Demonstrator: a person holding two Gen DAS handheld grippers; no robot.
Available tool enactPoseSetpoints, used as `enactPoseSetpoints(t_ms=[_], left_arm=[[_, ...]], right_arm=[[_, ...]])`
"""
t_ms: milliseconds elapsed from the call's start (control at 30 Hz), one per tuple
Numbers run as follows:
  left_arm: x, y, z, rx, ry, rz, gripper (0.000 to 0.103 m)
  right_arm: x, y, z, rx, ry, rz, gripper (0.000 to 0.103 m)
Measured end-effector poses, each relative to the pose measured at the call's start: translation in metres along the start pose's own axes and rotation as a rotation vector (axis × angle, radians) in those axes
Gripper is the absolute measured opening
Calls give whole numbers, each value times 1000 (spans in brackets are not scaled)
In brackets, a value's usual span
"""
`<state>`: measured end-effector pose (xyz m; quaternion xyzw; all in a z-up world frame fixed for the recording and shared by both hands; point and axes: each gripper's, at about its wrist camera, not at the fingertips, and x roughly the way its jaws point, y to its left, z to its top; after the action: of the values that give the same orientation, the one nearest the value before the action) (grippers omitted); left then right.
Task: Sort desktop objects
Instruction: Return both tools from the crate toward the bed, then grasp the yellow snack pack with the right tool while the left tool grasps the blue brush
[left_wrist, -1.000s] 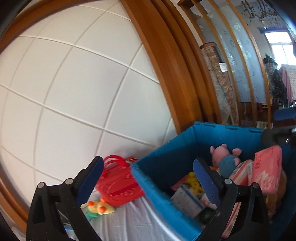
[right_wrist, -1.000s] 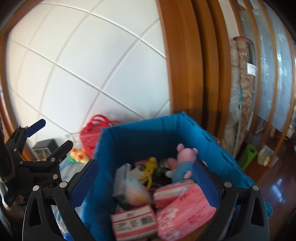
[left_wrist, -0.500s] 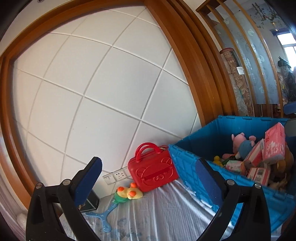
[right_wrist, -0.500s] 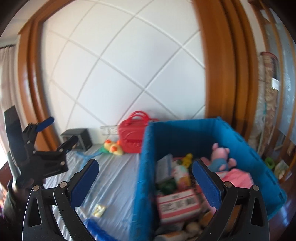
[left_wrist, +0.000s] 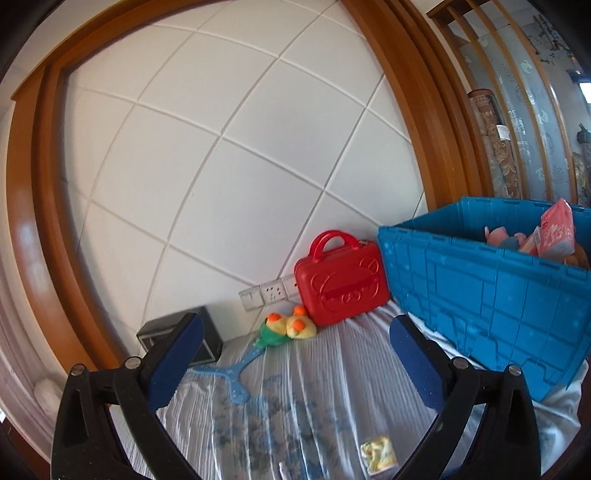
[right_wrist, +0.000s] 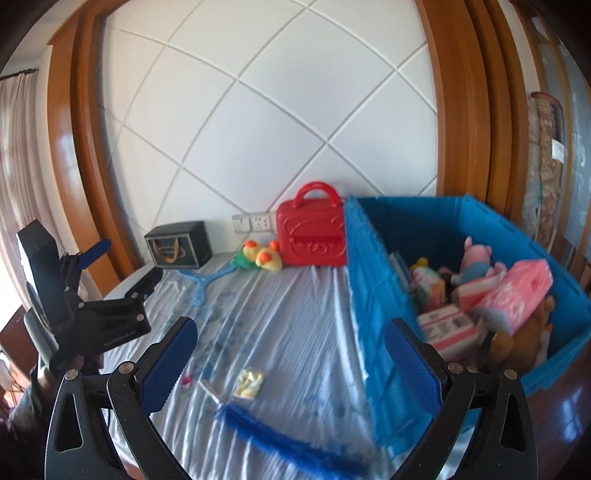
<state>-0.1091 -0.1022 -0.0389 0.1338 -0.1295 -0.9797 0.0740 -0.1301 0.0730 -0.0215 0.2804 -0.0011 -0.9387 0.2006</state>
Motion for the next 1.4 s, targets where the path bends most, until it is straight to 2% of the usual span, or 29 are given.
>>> enactPoseSetpoints(t_ms=[200,300,467,567,767,900,1033,1133,1167,1200,1333,1400], left_arm=[[4,18,-39,-70,79,22,102],[6,20,-57,-76,110,51,102],[10,26,-87,-103,165,118,102],[15,29,-109,-125,223,146,102],[29,33,-158,-137,334,176,102],[43,34,-183,-148,398,161,102],[53,36,-192,-166,426,142,102],[55,37,-193,-154,421,132,102],[55,36,-193,-151,419,128,102],[55,37,-194,-148,418,124,102],[58,32,-196,-105,411,79,102],[58,25,-196,-74,395,-10,102]], right_arm=[[61,22,-40,-31,132,14,103],[100,27,-60,-40,186,61,102],[190,40,-97,-59,334,120,101],[255,46,-120,-55,441,153,90],[355,51,-162,-87,585,101,70],[374,56,-171,-101,613,104,69],[381,74,-178,-184,619,102,67],[389,86,-180,-257,609,75,59],[389,88,-178,-267,608,90,46],[388,88,-176,-255,612,113,28],[376,78,-167,-223,604,169,26],[362,70,-160,-210,581,179,26]])
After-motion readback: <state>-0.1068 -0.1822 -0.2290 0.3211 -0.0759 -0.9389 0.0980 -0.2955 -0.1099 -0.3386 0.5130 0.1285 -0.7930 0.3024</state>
